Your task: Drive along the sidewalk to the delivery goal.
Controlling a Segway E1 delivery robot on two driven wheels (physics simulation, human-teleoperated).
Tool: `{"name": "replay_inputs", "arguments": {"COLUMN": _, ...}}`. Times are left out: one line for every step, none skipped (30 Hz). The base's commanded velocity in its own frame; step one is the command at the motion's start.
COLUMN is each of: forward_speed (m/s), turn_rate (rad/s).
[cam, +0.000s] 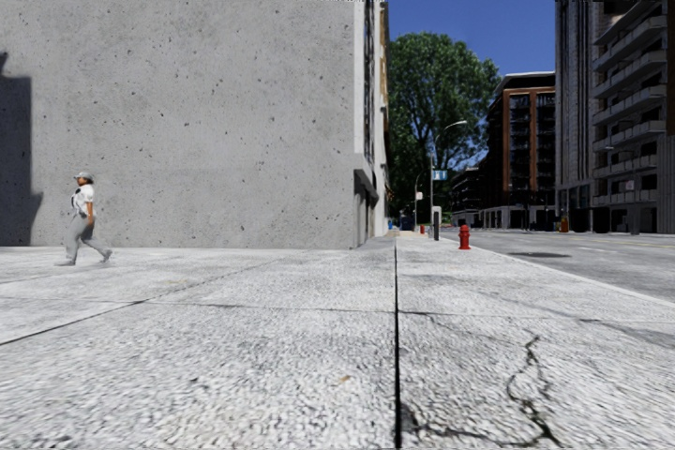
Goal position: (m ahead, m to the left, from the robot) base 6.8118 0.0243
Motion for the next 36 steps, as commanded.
{"name": "replay_inputs", "arguments": {"forward_speed": 2.00, "turn_rate": 0.38}}
{"name": "replay_inputs", "arguments": {"forward_speed": 2.00, "turn_rate": 0.38}}
{"name": "replay_inputs", "arguments": {"forward_speed": 2.00, "turn_rate": 0.38}}
{"name": "replay_inputs", "arguments": {"forward_speed": 2.00, "turn_rate": 0.00}}
{"name": "replay_inputs", "arguments": {"forward_speed": 2.00, "turn_rate": 0.00}}
{"name": "replay_inputs", "arguments": {"forward_speed": 2.00, "turn_rate": 0.00}}
{"name": "replay_inputs", "arguments": {"forward_speed": 2.00, "turn_rate": 0.00}}
{"name": "replay_inputs", "arguments": {"forward_speed": 2.00, "turn_rate": 0.00}}
{"name": "replay_inputs", "arguments": {"forward_speed": 2.00, "turn_rate": 0.00}}
{"name": "replay_inputs", "arguments": {"forward_speed": 2.00, "turn_rate": 0.00}}
{"name": "replay_inputs", "arguments": {"forward_speed": 2.00, "turn_rate": 0.00}}
{"name": "replay_inputs", "arguments": {"forward_speed": 2.00, "turn_rate": 0.00}}
{"name": "replay_inputs", "arguments": {"forward_speed": 2.00, "turn_rate": 0.00}}
{"name": "replay_inputs", "arguments": {"forward_speed": 2.00, "turn_rate": 0.00}}
{"name": "replay_inputs", "arguments": {"forward_speed": 2.00, "turn_rate": 0.00}}
{"name": "replay_inputs", "arguments": {"forward_speed": 2.00, "turn_rate": 0.00}}
{"name": "replay_inputs", "arguments": {"forward_speed": 2.00, "turn_rate": 0.00}}
{"name": "replay_inputs", "arguments": {"forward_speed": 2.00, "turn_rate": 0.00}}
{"name": "replay_inputs", "arguments": {"forward_speed": 2.00, "turn_rate": 0.00}}
{"name": "replay_inputs", "arguments": {"forward_speed": 2.00, "turn_rate": 0.00}}
{"name": "replay_inputs", "arguments": {"forward_speed": 2.00, "turn_rate": 0.00}}
{"name": "replay_inputs", "arguments": {"forward_speed": 2.00, "turn_rate": 0.00}}
{"name": "replay_inputs", "arguments": {"forward_speed": 2.00, "turn_rate": 0.00}}
{"name": "replay_inputs", "arguments": {"forward_speed": 2.00, "turn_rate": 0.00}}
{"name": "replay_inputs", "arguments": {"forward_speed": 2.00, "turn_rate": 0.00}}
{"name": "replay_inputs", "arguments": {"forward_speed": 2.00, "turn_rate": 0.00}}
{"name": "replay_inputs", "arguments": {"forward_speed": 2.00, "turn_rate": 0.00}}
{"name": "replay_inputs", "arguments": {"forward_speed": 2.00, "turn_rate": 0.00}}
{"name": "replay_inputs", "arguments": {"forward_speed": 2.00, "turn_rate": 0.00}}
{"name": "replay_inputs", "arguments": {"forward_speed": 2.00, "turn_rate": 0.00}}
{"name": "replay_inputs", "arguments": {"forward_speed": 2.00, "turn_rate": 0.00}}
{"name": "replay_inputs", "arguments": {"forward_speed": 2.00, "turn_rate": 0.00}}
{"name": "replay_inputs", "arguments": {"forward_speed": 2.00, "turn_rate": 0.00}}
{"name": "replay_inputs", "arguments": {"forward_speed": 2.00, "turn_rate": 0.00}}
{"name": "replay_inputs", "arguments": {"forward_speed": 2.00, "turn_rate": 0.00}}
{"name": "replay_inputs", "arguments": {"forward_speed": 2.00, "turn_rate": 0.00}}
